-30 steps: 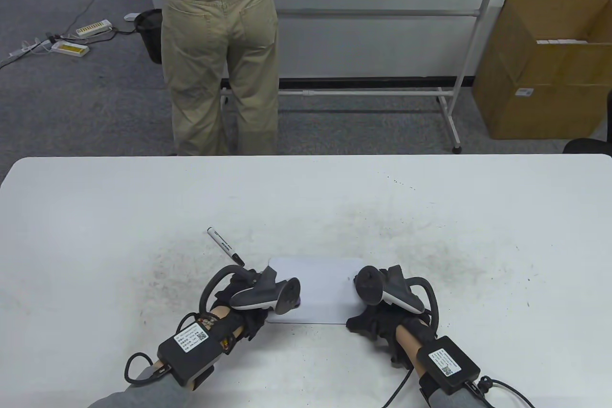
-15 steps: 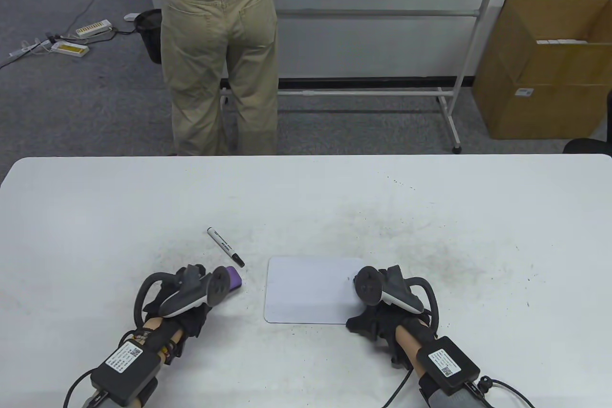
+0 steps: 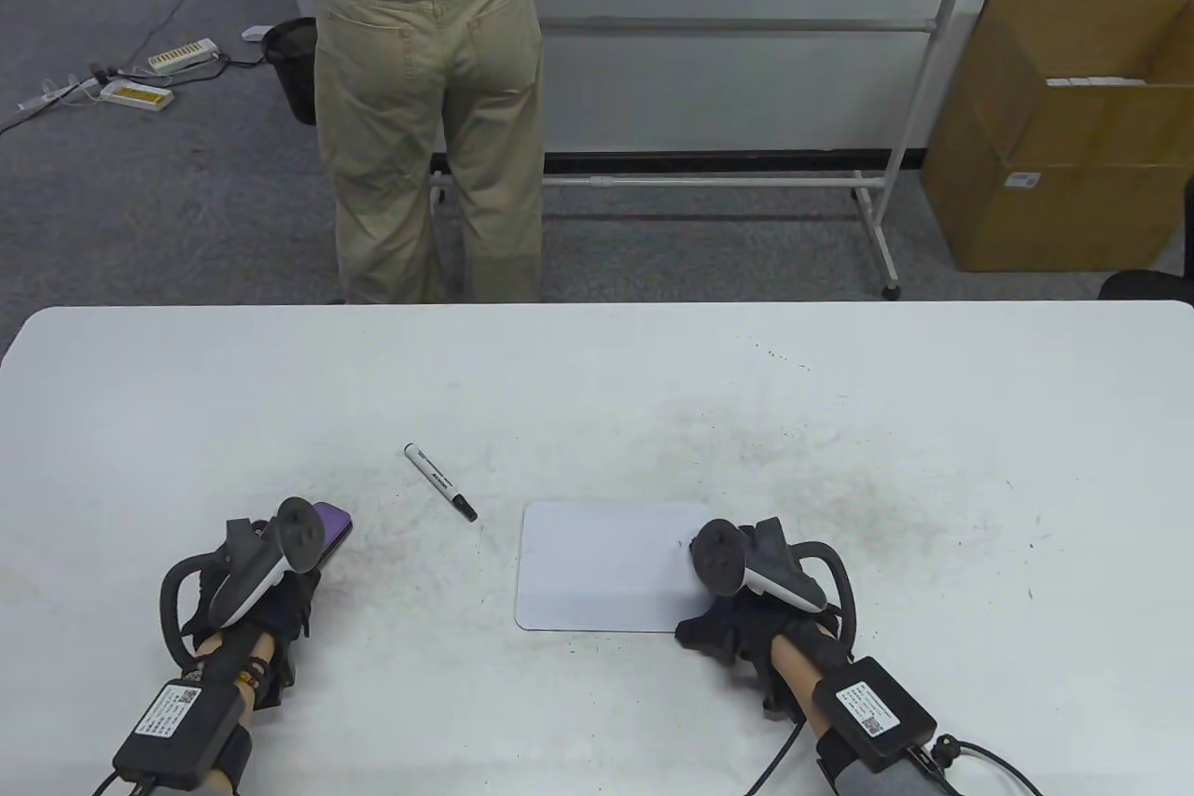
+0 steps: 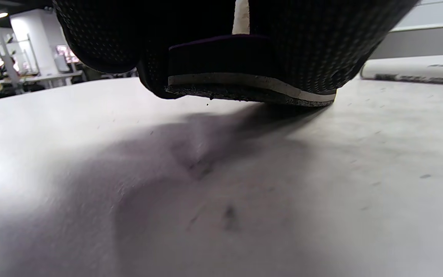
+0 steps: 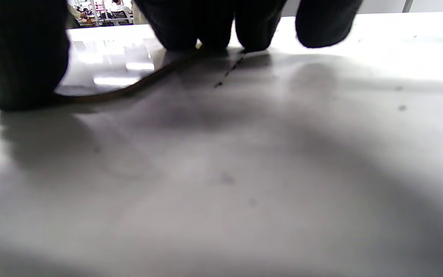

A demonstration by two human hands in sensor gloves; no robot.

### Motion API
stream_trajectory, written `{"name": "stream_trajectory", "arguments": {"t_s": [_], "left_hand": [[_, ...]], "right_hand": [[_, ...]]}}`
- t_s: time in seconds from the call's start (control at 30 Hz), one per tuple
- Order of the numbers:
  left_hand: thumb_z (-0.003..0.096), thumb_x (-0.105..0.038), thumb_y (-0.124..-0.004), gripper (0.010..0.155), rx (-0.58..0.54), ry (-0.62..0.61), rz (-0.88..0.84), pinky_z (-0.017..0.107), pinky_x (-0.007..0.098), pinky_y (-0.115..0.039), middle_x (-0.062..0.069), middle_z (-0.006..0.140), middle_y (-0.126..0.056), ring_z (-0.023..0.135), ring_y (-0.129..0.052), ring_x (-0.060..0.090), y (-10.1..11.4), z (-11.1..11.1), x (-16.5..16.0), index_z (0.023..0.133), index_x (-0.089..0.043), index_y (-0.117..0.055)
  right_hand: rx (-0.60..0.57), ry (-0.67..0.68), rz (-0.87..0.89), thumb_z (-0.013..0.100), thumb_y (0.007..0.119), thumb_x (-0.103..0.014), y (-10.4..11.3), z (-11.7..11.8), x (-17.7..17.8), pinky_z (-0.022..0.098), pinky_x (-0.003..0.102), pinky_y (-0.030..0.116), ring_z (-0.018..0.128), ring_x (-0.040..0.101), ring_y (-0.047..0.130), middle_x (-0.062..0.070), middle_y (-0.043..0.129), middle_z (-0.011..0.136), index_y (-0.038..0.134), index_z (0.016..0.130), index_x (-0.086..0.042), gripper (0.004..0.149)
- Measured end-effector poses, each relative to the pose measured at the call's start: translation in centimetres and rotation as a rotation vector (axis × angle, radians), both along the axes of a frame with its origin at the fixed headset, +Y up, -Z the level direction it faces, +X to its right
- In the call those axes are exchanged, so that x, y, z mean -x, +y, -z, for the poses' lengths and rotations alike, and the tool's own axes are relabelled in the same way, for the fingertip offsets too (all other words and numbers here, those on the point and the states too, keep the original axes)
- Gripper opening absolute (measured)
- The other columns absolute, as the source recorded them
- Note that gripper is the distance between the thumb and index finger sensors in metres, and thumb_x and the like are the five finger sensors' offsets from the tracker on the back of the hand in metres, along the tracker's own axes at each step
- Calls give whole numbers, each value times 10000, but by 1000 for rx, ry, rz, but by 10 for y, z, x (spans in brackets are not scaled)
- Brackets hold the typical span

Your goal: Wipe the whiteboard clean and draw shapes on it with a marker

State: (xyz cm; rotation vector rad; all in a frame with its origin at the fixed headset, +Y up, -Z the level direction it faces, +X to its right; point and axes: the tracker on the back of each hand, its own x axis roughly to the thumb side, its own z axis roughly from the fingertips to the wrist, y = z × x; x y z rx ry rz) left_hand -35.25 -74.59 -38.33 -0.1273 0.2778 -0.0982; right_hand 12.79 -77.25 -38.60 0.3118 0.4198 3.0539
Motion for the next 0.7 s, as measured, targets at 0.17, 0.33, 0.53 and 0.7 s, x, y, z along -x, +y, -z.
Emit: {"name": "stream_trajectory", "arguments": {"t_s": [0.17, 0.33, 0.53, 0.7], "left_hand": [[361, -414, -828, 630, 2, -7, 6, 663, 524, -762, 111, 1073, -696, 916, -869, 337, -13, 0, 4, 962, -379, -642], [359, -452, -803, 678, 47, -14, 63, 697, 557, -715, 114, 1102, -642, 954, -826, 332, -16, 2, -3, 991, -359, -573], [344, -544, -772, 755, 34, -1, 29, 754, 613, -593, 84, 1158, -534, 1055, -660, 345, -5, 0, -4, 1033, -352, -532], [348, -542, -774, 732, -142, 6, -18, 722, 566, -652, 63, 1115, -642, 1018, -711, 328, 26, -2, -18, 1018, -287, -625]], "right_hand": [[0, 1, 2, 258, 863, -671, 0, 0, 0, 728, 587, 568, 1105, 322, 535, 26, 475, 1158, 530, 1048, -256, 952], [6, -10, 20, 262, 861, -667, -1, -1, -1, 728, 587, 565, 1110, 313, 514, 21, 462, 1158, 516, 1050, -261, 952], [2, 14, 6, 284, 826, -651, 6, -5, 0, 739, 598, 526, 1106, 349, 496, 37, 413, 1163, 477, 1064, -250, 945], [-86, 1, 209, 290, 823, -643, 46, -13, -7, 739, 599, 525, 1101, 362, 502, 54, 440, 1159, 500, 1064, -236, 932]]}}
